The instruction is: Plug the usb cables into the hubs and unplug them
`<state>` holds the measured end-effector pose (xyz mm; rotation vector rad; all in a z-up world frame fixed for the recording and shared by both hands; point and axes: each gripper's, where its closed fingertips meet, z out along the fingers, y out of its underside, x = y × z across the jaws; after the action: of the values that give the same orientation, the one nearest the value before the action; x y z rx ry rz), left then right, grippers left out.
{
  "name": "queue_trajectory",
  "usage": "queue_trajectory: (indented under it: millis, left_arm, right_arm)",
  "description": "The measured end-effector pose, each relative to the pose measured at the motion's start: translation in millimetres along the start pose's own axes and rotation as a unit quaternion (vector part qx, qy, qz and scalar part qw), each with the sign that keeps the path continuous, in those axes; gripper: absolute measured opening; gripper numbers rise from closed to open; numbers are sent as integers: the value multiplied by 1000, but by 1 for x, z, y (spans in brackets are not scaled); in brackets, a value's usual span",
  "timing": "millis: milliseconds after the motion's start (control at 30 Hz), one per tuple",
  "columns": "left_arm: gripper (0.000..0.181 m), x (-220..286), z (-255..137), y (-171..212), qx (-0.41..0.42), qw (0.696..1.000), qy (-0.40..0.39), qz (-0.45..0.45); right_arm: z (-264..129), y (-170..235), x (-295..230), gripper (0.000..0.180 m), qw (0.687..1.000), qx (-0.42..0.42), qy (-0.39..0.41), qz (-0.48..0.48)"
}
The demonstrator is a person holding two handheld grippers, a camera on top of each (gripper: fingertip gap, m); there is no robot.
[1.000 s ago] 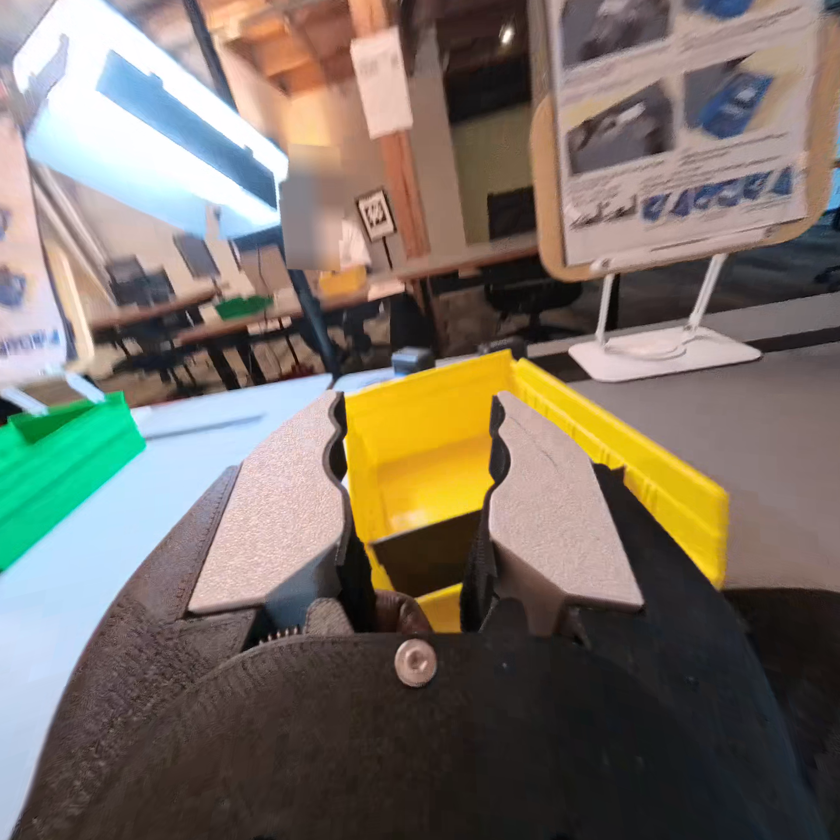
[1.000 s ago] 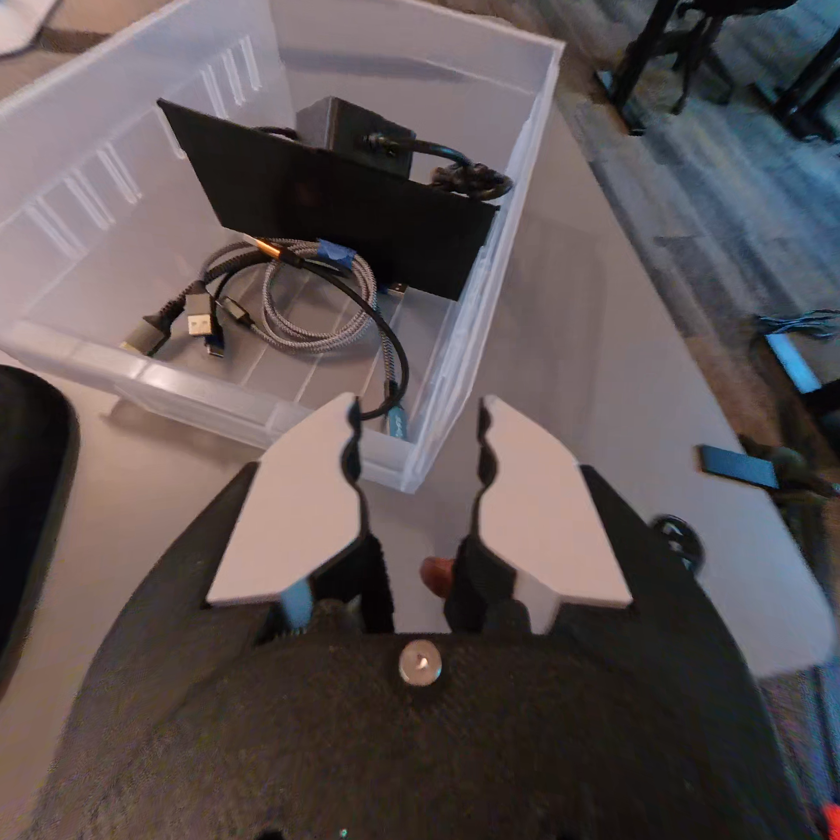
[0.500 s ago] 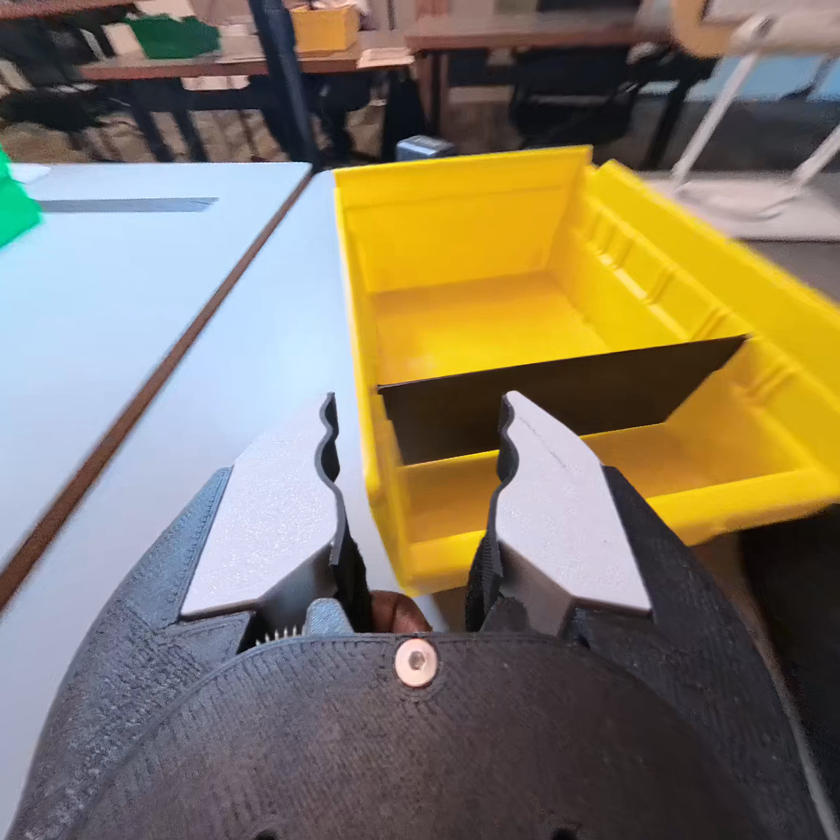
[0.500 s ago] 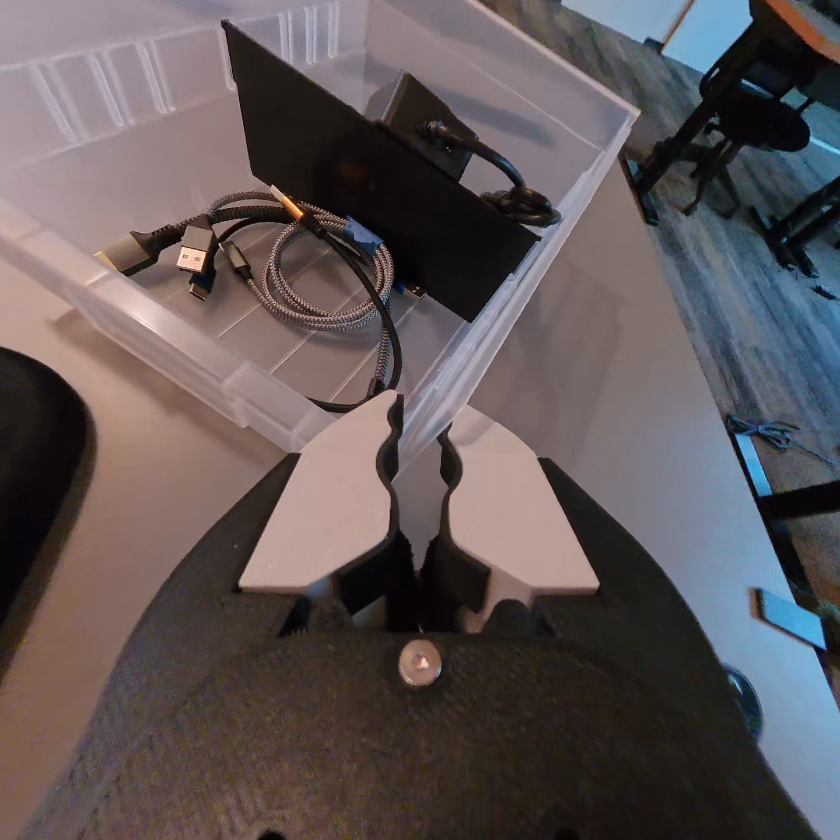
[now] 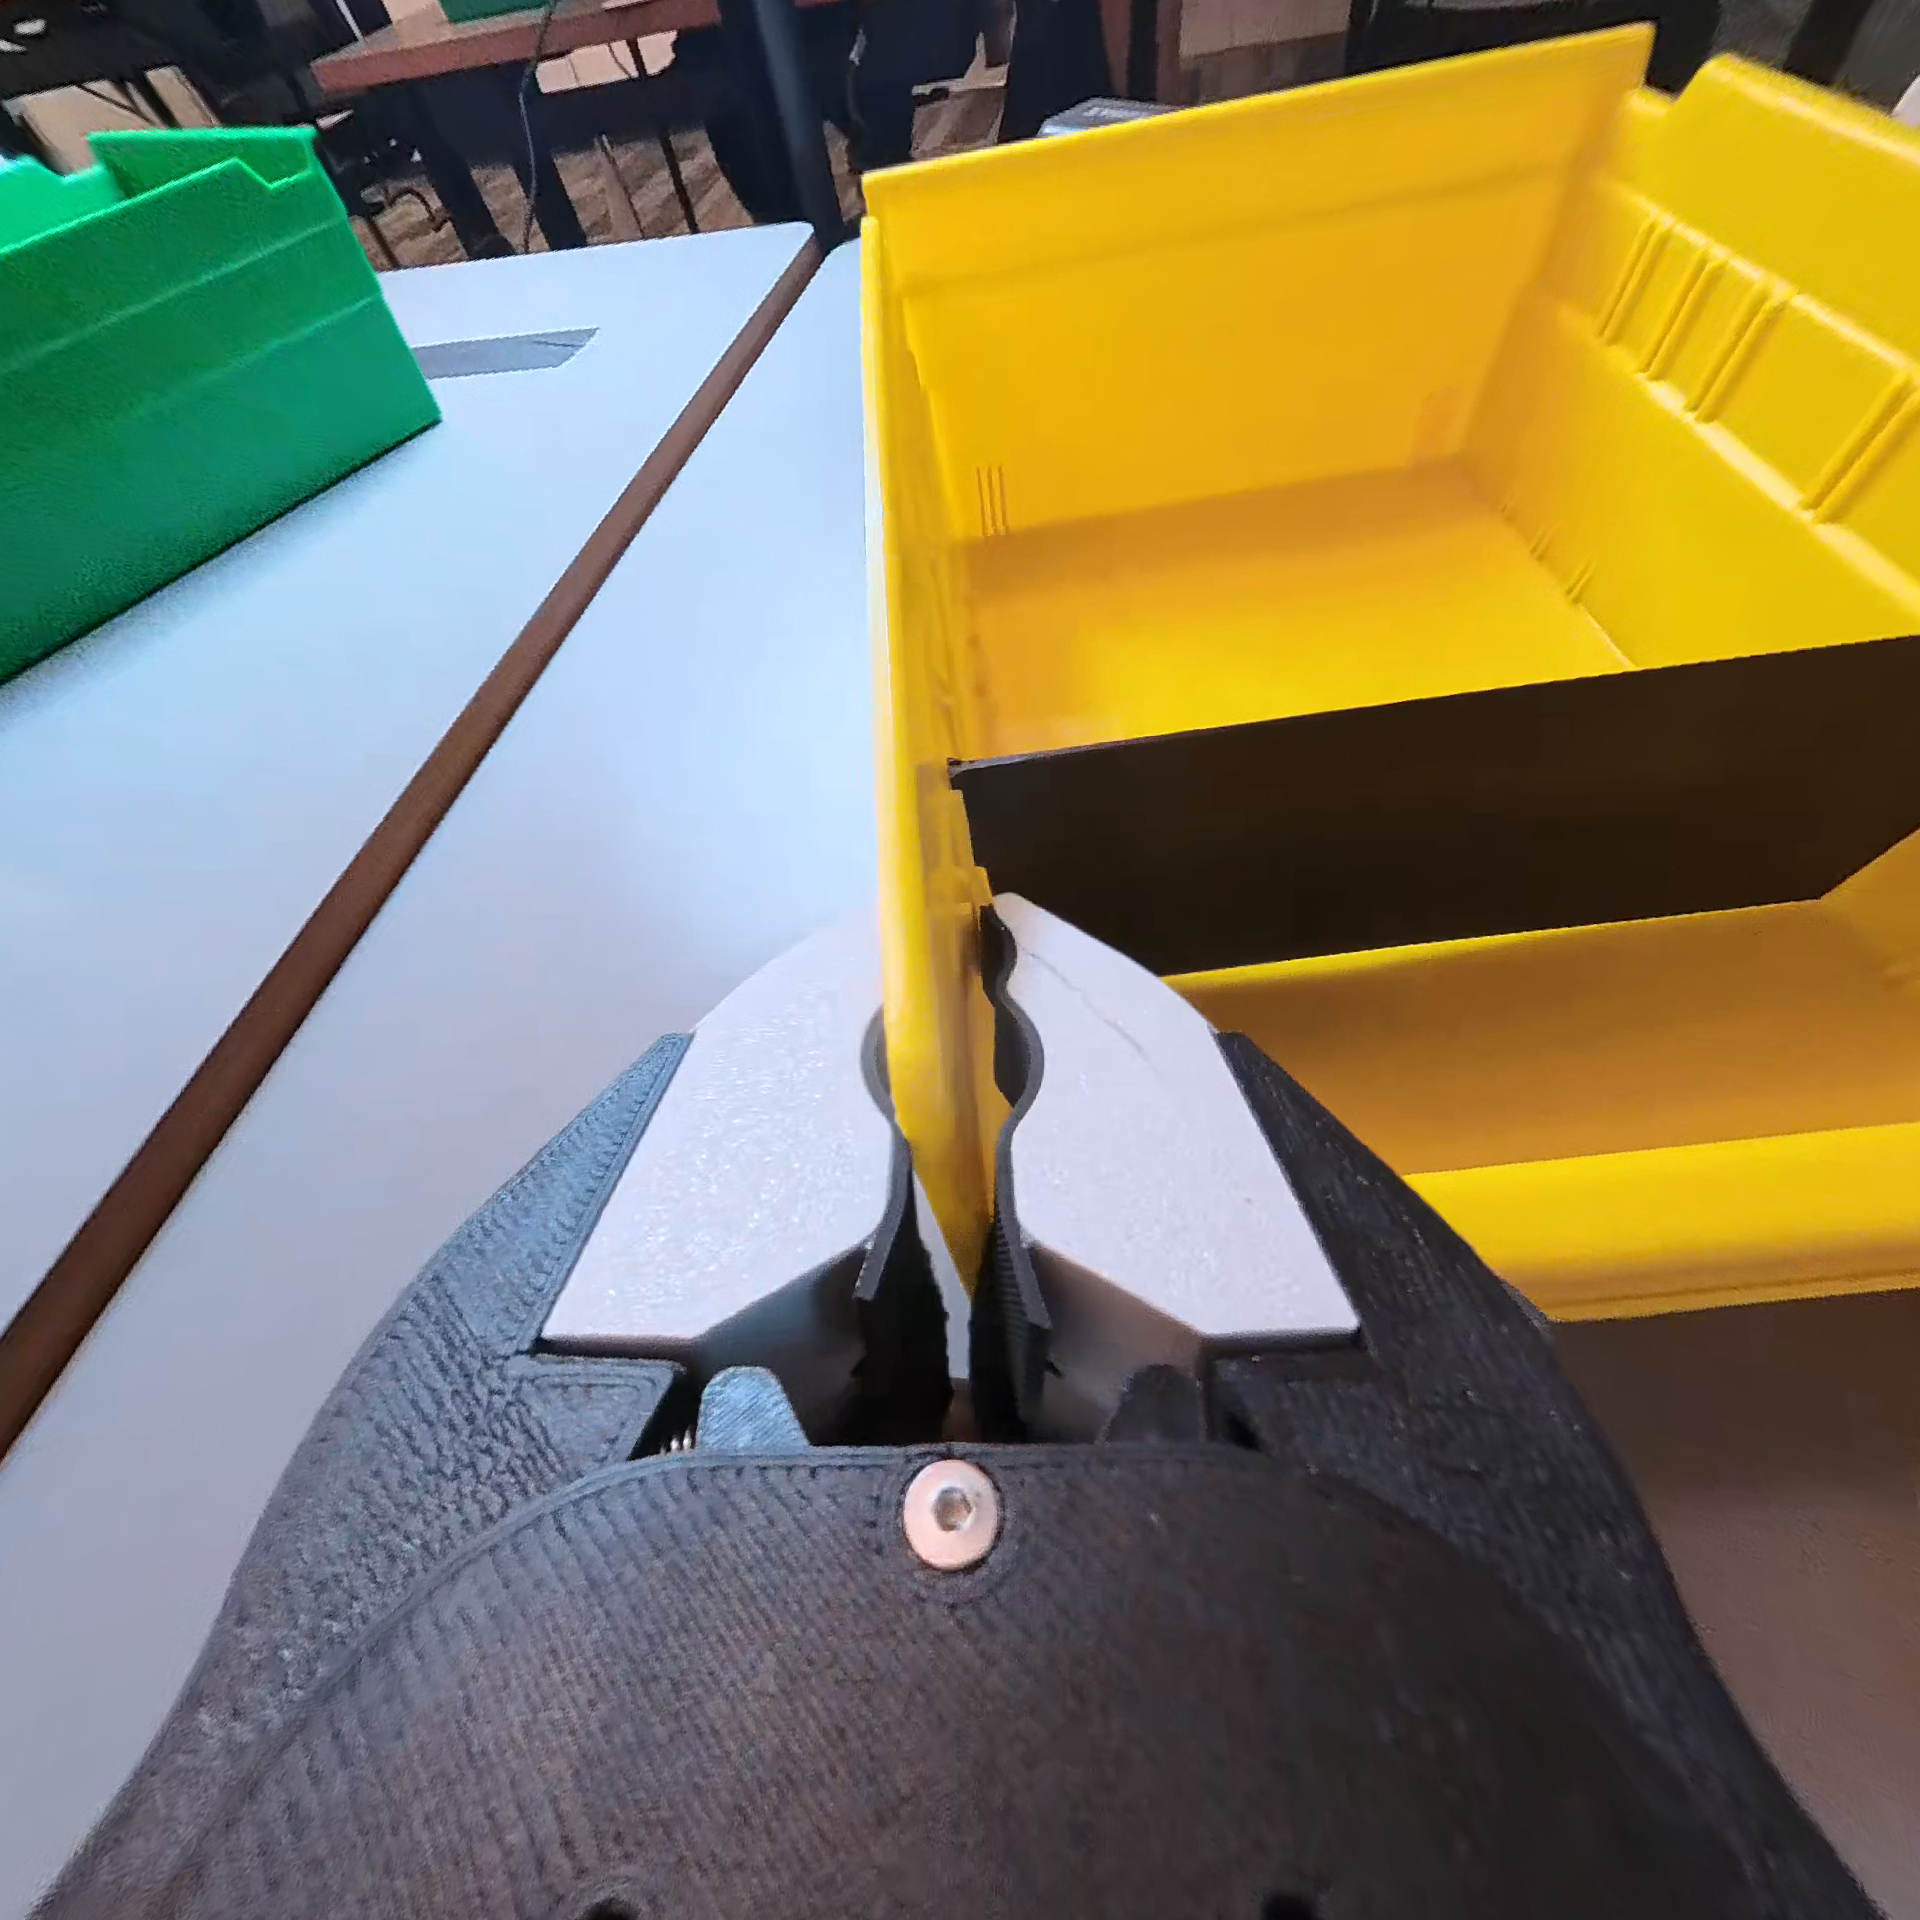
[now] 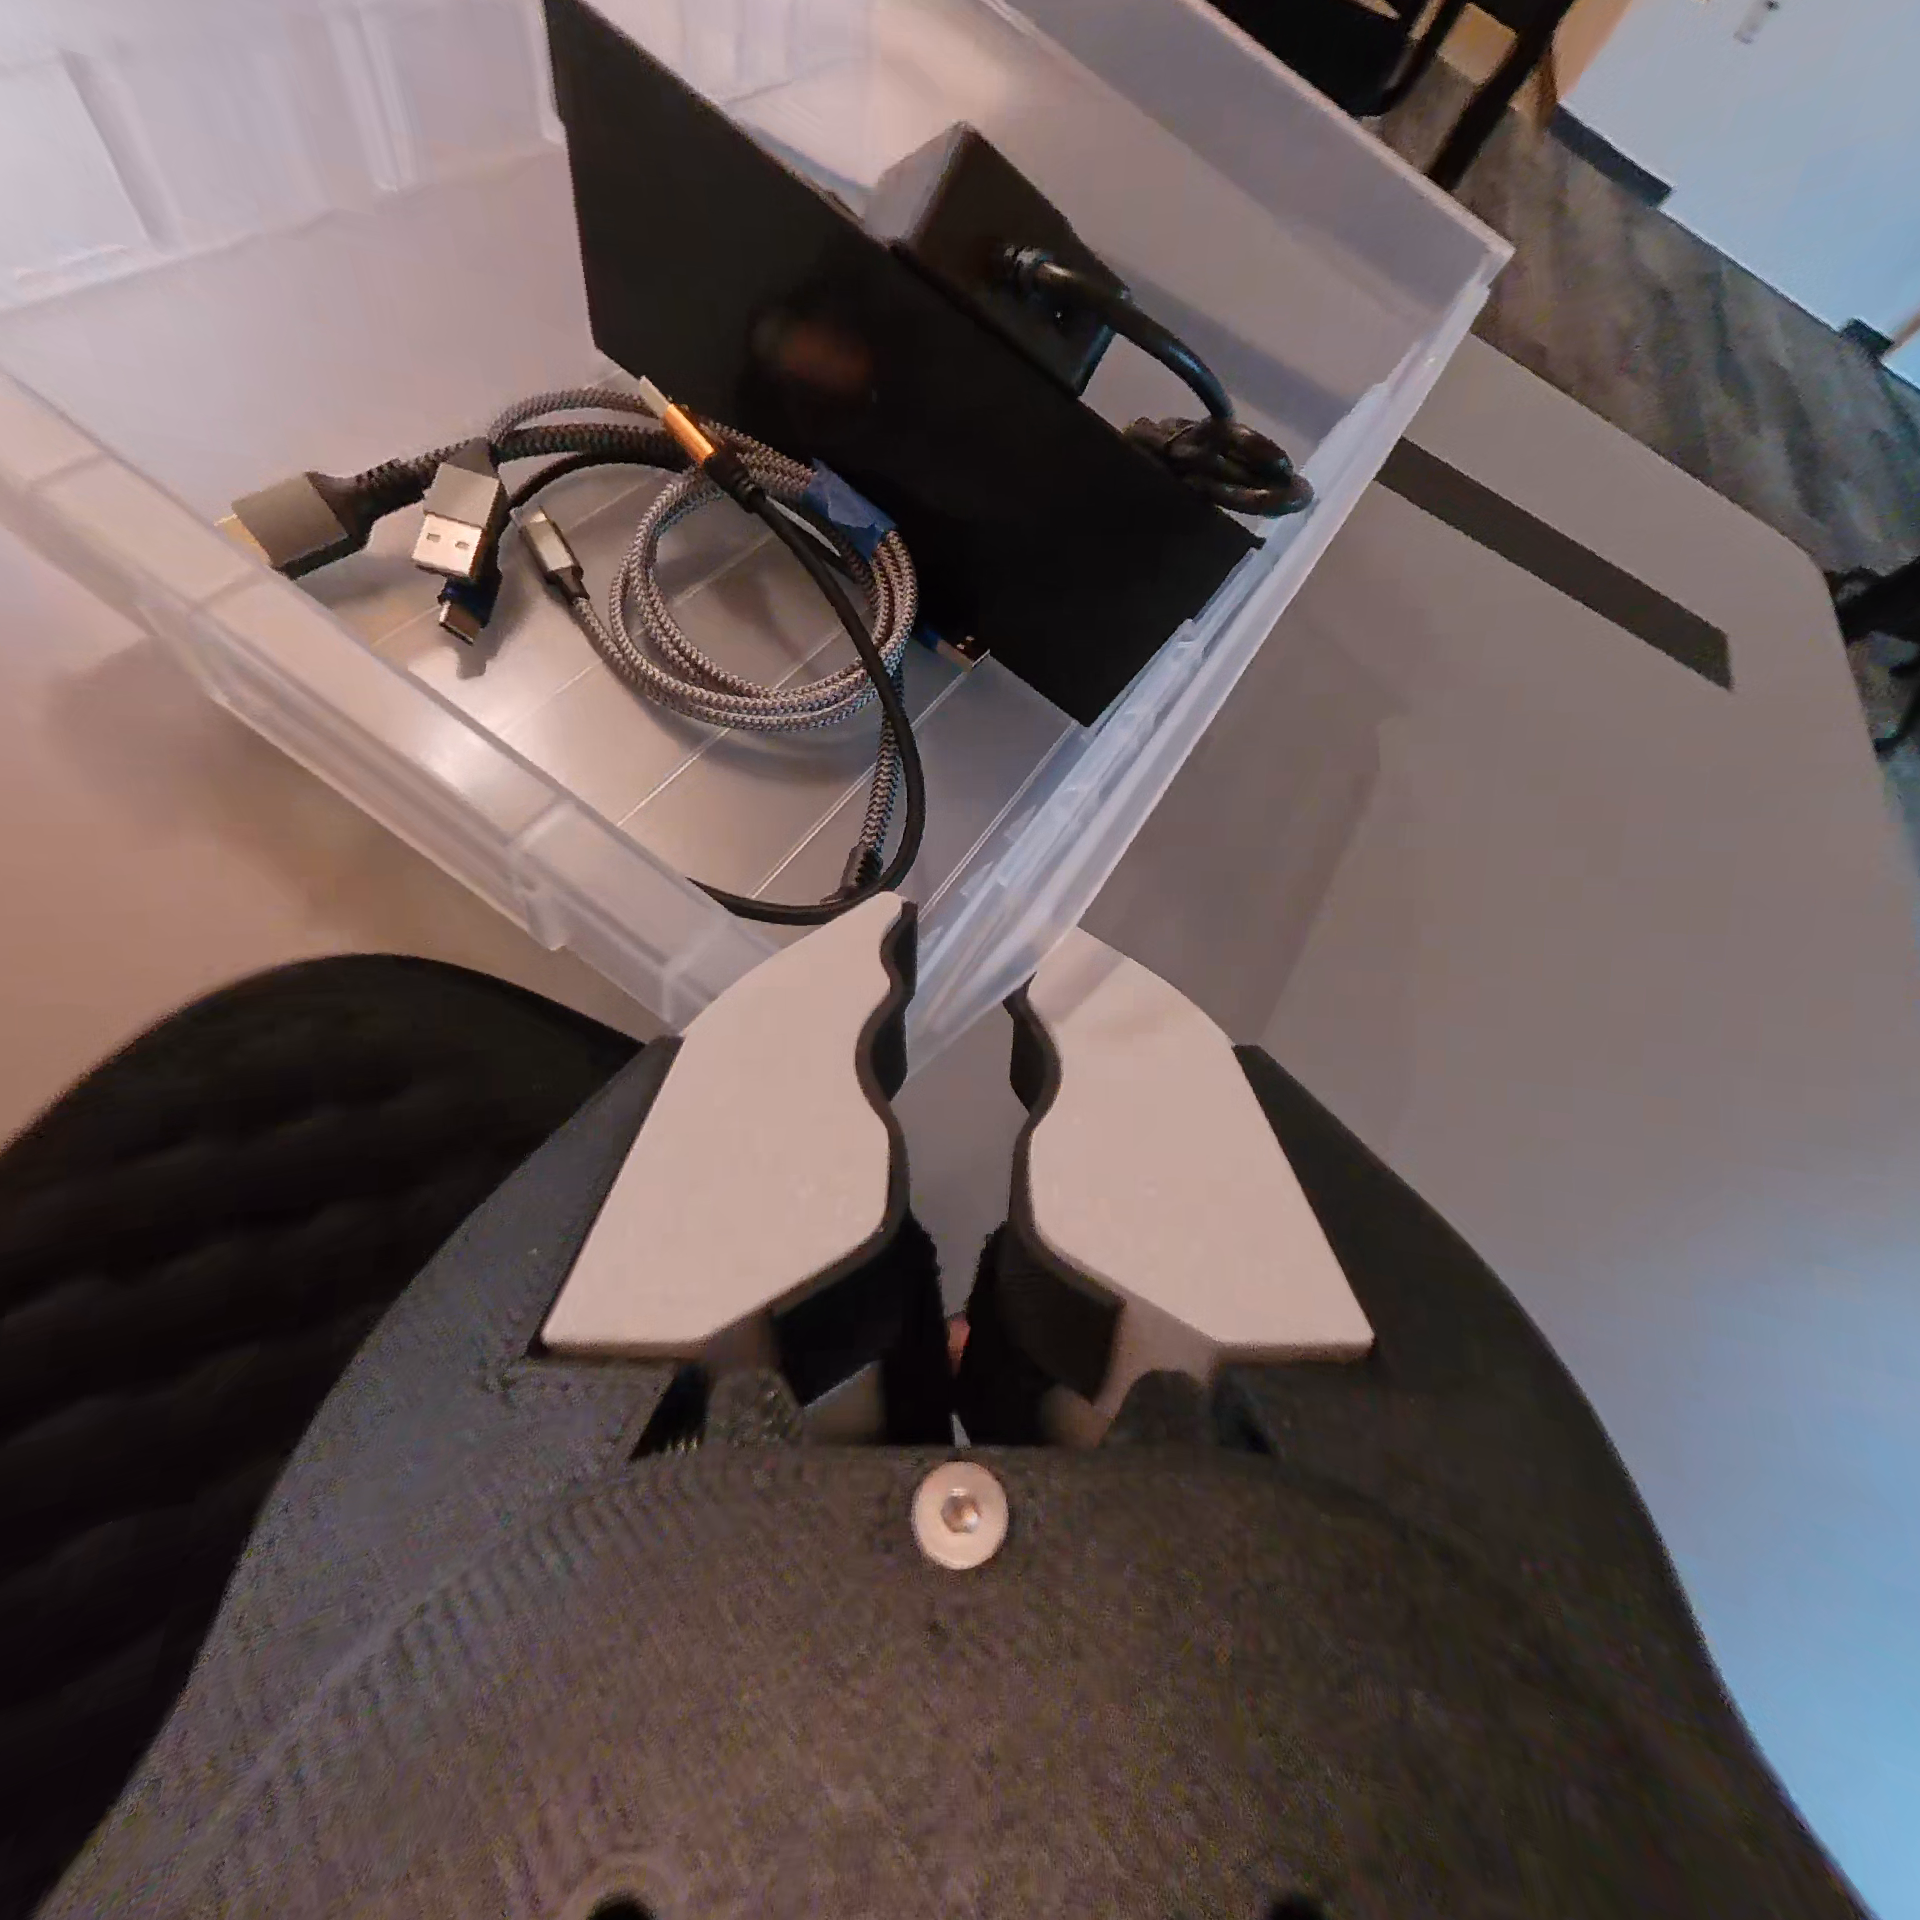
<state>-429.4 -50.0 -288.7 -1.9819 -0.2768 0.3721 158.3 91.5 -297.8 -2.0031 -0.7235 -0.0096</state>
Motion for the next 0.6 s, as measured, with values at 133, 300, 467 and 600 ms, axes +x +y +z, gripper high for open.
queue_trajectory:
  millis: [133,300,467,600]
  left_arm:
    - [5,-3,1,-1,12,1000,3,-18]
    - [5,-16,-2,2,12,1000,-16,-22]
    - [5,-27,-8,6,8,1000,-16,-21]
    - [5,-36,-14,11,3,1000,-18,-19]
  right_arm:
    - [11,-22,-42,18,999,-5,-29,-44]
    - [21,-47,-90,21,995,-7,-61,-76]
    - [31,-69,-128,21,992,5,-79,-97]
    - [40,-85,-155,21,988,15,-99,-115]
